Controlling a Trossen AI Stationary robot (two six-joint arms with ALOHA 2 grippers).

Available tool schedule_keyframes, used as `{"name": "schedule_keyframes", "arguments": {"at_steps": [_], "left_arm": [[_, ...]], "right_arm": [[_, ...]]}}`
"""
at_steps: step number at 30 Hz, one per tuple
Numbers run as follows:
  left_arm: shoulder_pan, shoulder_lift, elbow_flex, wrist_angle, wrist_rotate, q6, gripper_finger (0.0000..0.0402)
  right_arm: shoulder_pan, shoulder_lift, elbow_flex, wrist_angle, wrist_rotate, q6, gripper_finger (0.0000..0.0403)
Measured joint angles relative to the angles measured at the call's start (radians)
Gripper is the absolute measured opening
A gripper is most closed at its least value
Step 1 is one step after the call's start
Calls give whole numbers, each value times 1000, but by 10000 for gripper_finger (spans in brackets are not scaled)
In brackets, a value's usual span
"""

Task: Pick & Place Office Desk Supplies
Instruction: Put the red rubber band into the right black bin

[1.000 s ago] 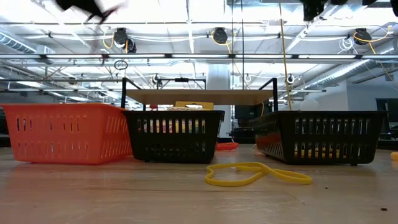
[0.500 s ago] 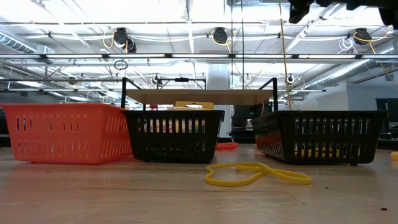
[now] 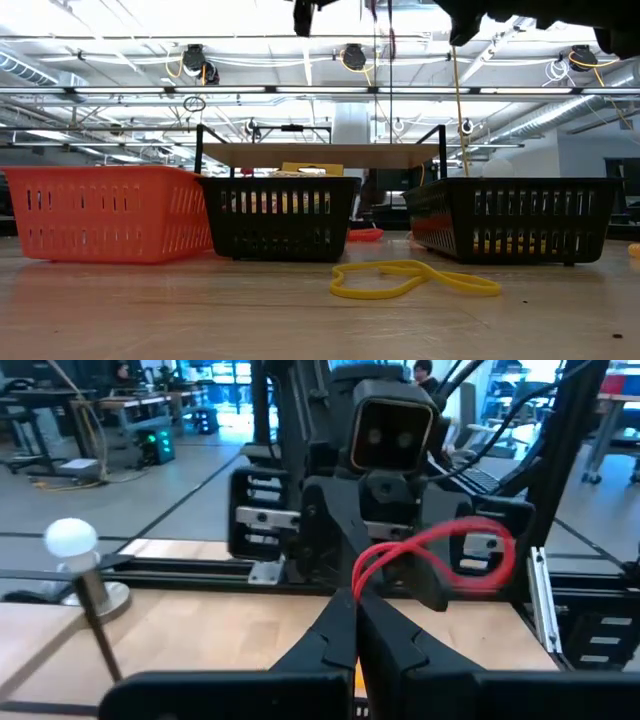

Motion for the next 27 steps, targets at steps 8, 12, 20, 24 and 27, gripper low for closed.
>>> {"name": "schedule_keyframes", "arguments": {"at_steps": [8,12,20,24,27], "left_arm": [[18,25,0,31,16,-30,0],[18,25,0,38,16,-31,1],[17,25,0,37,16,-30,0],[21,25,0,37,14,-26,0],[29,25,0,37,-18,-18,0]], "right_arm": [[-7,5,0,0,0,13,105],[-7,5,0,8,0,13,105],[-7,4,0,11,-1,14,105],[-7,4,0,11,-1,14,105],[-6,4,0,14,-2,14,105]]}}
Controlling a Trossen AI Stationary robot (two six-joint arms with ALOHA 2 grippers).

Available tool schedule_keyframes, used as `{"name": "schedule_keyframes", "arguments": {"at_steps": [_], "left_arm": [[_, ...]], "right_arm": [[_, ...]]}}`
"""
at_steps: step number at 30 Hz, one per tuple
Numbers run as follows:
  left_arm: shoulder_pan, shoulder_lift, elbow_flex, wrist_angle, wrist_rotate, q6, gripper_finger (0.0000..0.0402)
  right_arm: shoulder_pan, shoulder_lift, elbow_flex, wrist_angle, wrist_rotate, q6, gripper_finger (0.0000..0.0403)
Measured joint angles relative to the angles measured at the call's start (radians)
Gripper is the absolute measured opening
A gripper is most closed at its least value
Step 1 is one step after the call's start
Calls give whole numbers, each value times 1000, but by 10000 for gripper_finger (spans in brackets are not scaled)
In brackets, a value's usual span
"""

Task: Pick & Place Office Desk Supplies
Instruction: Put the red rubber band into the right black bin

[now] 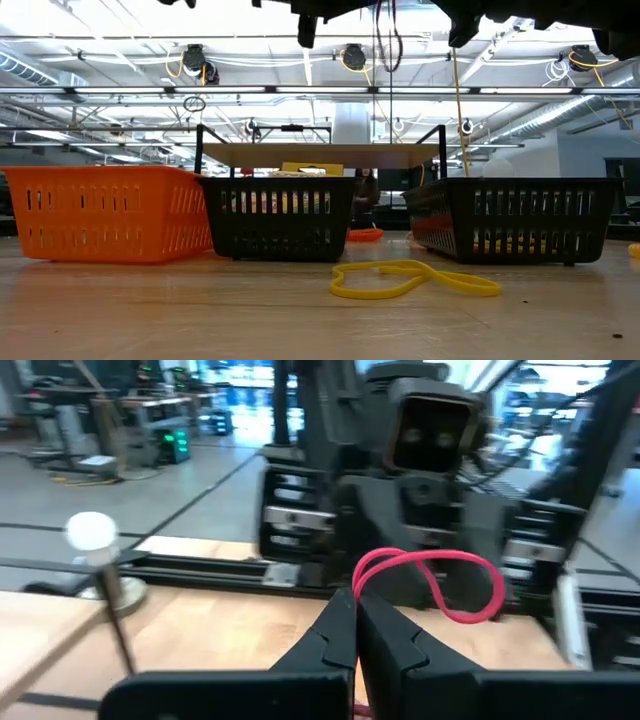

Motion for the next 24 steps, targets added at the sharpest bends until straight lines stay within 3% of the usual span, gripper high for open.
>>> {"name": "schedule_keyframes", "arguments": {"at_steps": [24], "left_arm": [[2,0,0,0,-29,-15,0]], "right_arm": [[0,0,0,7,-1,-2,105]]}}
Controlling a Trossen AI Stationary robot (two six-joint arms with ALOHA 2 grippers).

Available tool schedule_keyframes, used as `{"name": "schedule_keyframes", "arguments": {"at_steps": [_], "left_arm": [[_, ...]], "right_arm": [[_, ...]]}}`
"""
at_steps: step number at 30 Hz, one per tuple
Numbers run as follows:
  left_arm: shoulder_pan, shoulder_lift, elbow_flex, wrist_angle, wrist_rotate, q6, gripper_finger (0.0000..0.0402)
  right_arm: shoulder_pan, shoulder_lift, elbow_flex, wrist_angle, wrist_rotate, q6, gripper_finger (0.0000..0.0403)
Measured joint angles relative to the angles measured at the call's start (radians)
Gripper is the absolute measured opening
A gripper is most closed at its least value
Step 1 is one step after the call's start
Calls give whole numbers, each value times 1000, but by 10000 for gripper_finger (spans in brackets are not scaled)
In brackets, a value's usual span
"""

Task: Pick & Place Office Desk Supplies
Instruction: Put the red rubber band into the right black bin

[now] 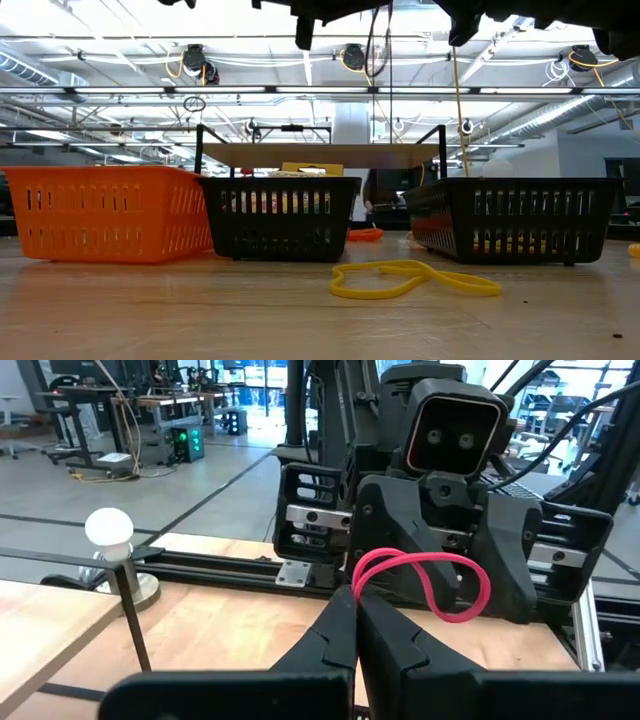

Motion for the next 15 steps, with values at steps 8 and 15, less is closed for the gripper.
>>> {"name": "schedule_keyframes", "arguments": {"at_steps": [8,15], "left_arm": [[0,0,0,0,0,-2,0],[0,0,0,-1,23,8,8]], "right_arm": [[0,0,0,0,2,-30,33],[3,0,0,-8,31,-60,2]]}}
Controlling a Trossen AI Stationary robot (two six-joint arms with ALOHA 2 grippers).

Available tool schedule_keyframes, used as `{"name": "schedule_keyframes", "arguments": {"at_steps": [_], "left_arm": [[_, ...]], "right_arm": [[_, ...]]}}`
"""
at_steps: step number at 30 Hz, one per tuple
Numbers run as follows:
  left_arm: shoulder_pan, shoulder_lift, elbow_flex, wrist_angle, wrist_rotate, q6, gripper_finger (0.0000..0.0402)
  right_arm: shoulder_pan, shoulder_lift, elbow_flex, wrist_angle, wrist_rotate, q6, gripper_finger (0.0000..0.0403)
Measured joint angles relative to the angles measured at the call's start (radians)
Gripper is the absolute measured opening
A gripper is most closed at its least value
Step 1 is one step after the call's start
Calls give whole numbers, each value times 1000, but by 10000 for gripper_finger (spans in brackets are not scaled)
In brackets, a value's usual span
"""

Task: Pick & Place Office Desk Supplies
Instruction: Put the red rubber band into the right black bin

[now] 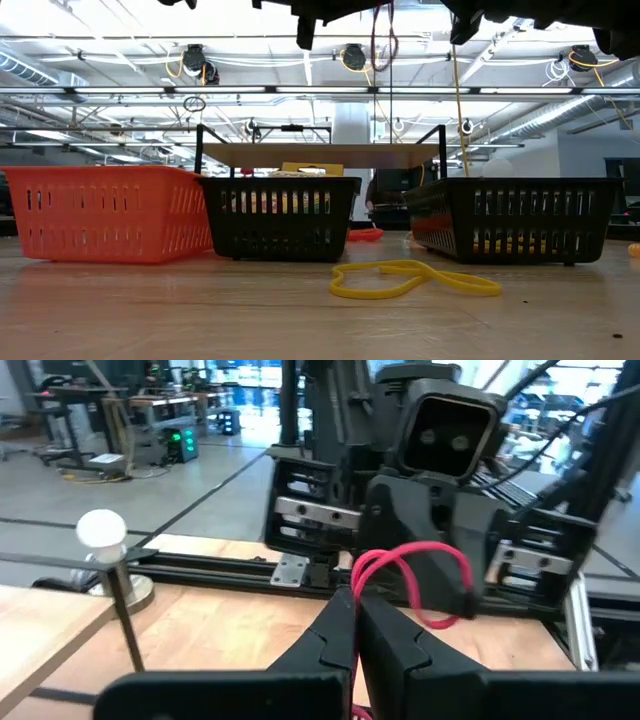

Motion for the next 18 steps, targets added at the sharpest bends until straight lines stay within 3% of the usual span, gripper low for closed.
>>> {"name": "schedule_keyframes", "arguments": {"at_steps": [6,18], "left_arm": [[0,0,0,-17,48,6,49],[0,-30,1,-97,40,21,171]], "right_arm": [[0,0,0,-21,7,-10,1],[109,-26,0,-48,256,-55,1]]}}
